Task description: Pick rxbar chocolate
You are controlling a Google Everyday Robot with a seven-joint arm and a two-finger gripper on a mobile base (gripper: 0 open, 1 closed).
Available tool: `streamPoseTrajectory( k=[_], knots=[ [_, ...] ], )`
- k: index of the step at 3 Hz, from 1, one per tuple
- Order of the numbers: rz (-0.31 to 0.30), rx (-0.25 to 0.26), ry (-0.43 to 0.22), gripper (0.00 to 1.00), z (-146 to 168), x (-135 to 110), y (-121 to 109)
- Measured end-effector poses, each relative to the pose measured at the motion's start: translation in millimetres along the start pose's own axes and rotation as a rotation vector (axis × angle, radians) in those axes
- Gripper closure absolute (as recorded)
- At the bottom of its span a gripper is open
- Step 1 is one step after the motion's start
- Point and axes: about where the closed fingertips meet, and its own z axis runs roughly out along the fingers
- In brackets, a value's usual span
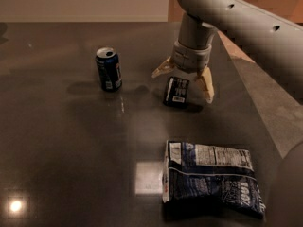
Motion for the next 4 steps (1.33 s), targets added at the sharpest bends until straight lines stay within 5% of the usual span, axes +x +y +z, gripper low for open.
streamPoseTrajectory(
  k=[3,4],
  knots=[
    [-0.071,-0.073,0.018,0.02,14.7,-3.7,0.1],
    [-0.081,-0.099,0.024,0.20,17.4,0.8,-0.2]
  ],
)
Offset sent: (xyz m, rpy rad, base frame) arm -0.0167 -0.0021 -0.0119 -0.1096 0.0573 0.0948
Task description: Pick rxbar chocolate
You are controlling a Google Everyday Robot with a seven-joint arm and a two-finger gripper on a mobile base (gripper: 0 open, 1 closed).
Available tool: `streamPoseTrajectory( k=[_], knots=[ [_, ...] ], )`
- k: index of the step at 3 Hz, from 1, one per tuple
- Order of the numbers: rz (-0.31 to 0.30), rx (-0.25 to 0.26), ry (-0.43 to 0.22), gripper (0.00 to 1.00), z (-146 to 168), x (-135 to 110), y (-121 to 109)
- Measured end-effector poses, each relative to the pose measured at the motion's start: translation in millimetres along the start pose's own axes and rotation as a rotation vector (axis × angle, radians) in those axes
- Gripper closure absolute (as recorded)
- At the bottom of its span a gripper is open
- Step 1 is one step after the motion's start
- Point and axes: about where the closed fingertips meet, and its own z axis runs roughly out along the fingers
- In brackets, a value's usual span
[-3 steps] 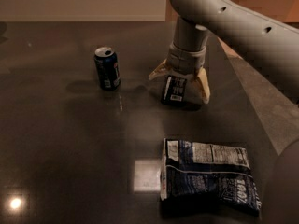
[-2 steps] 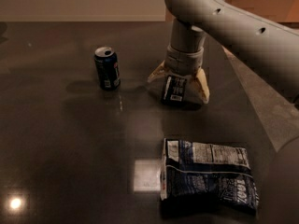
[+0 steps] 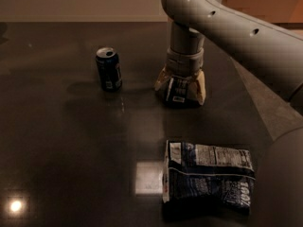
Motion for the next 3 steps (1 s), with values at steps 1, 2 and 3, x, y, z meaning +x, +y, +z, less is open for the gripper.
streamPoseTrajectory(
  k=[1,2,3],
  knots=[
    [-0.006,-0.012,0.004,0.59,-2.7,2.7,-0.5],
    [-0.006,-0.012,0.004,0.82,-9.5,2.5,-0.4],
    [-0.003,0.005,-0.004,1.00,-19.9,4.8,0.0]
  ],
)
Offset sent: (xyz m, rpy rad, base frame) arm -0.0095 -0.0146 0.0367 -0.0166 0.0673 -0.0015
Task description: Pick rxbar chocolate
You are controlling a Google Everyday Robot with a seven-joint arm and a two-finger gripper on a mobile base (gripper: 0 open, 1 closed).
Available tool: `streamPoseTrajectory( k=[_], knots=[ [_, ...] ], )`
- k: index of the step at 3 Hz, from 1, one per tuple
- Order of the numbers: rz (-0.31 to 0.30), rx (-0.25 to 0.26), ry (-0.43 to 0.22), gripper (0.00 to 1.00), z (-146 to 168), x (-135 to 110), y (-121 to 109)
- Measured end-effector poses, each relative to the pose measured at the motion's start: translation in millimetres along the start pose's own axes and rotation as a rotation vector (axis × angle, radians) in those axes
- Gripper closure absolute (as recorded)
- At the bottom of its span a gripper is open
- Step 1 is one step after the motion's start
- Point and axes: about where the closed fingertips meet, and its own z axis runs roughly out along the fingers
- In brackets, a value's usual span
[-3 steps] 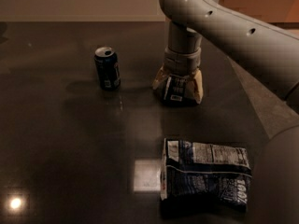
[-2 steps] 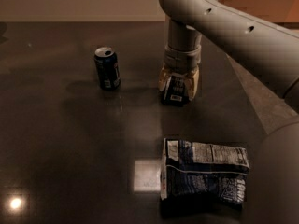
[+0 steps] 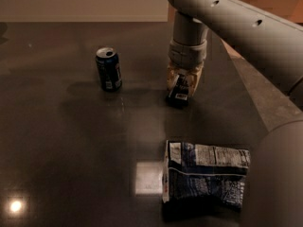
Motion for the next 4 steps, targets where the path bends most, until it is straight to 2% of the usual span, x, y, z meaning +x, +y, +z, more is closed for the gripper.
streamPoseTrajectory(
  k=[2,4],
  knots=[
    [0.062,0.114,-0.015,1.00,-48.3,2.6,-1.1],
    [0.105,0.230,0.024,1.00,-112.1,-8.4,-4.6]
  ],
)
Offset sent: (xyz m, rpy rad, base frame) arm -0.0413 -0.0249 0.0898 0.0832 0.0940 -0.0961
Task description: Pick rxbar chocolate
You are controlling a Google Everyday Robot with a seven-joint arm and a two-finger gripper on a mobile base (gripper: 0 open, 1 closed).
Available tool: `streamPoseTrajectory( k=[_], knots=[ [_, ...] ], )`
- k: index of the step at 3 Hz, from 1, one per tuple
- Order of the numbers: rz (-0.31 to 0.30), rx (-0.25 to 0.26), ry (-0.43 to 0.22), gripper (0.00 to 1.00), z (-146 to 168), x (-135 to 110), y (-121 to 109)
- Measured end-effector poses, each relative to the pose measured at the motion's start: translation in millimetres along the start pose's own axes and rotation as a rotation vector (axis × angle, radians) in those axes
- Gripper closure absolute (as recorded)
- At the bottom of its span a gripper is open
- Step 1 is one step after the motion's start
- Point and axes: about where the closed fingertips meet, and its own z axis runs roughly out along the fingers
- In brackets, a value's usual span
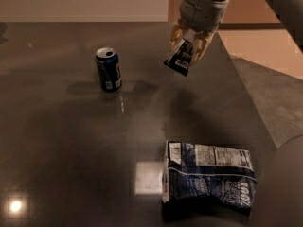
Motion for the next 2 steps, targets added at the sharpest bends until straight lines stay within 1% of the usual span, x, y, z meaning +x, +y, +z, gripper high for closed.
streamPoseTrajectory(
  k=[1,2],
  knots=[
    [0.018,0.045,0.001,1.00,-20.1,-5.8,-5.3],
    [0.017,0.080,0.019,1.00,-18.9,-0.5,-15.3]
  ],
)
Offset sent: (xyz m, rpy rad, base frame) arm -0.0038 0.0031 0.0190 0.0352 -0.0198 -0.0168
